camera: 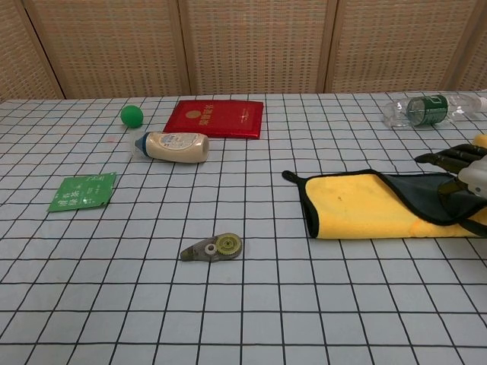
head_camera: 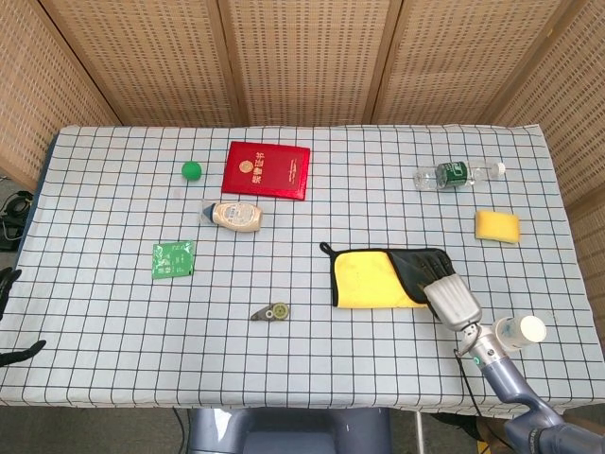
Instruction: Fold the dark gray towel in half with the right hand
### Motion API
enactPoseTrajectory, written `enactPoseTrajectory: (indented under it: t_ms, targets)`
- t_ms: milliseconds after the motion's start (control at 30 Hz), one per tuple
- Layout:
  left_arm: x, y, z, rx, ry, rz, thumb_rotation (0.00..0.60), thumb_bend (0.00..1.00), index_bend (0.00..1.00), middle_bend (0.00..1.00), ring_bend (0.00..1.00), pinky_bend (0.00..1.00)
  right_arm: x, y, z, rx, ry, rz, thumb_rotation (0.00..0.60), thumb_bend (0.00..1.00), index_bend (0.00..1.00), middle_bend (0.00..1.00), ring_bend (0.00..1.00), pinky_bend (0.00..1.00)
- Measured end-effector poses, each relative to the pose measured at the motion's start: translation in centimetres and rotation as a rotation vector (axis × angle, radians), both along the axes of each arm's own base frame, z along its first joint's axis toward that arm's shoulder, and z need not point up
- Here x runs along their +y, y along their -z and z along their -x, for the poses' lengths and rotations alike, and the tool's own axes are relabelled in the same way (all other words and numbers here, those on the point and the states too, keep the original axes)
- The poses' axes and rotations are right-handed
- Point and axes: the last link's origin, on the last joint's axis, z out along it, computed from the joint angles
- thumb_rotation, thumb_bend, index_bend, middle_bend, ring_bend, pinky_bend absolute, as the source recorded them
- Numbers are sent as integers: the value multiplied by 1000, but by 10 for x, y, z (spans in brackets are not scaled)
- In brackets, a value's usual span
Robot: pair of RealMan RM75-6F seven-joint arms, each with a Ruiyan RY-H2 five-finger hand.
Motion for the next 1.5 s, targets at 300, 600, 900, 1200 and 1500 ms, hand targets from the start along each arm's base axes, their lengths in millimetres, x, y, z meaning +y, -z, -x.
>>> enactPoseTrajectory:
  t_ms: [300,600,900,1200,1500]
  targets:
    - [0,0,0,-1,1,0,600,0,0,0,0,0,-5,0,3,-41,14,17,600,664,627,14,0,0]
    - [0,1,0,-2,1,3,600,0,0,0,0,0,-20,-8,-4,-227,116,60,600,664,655,50,0,0]
    - [0,2,-1,-1,1,6,600,0,0,0,0,0,-49,-19,-1,-364,314,103,600,664,659,55,0,0]
    - [1,2,-1,0,0,9,600,0,0,0,0,0,-66,-22,11,-382,433,156,600,664,660,59,0,0]
    - [1,3,0,-1,-1,12,600,0,0,0,0,0,-74,-16,18,-374,474,170,600,594,598,53,0,4]
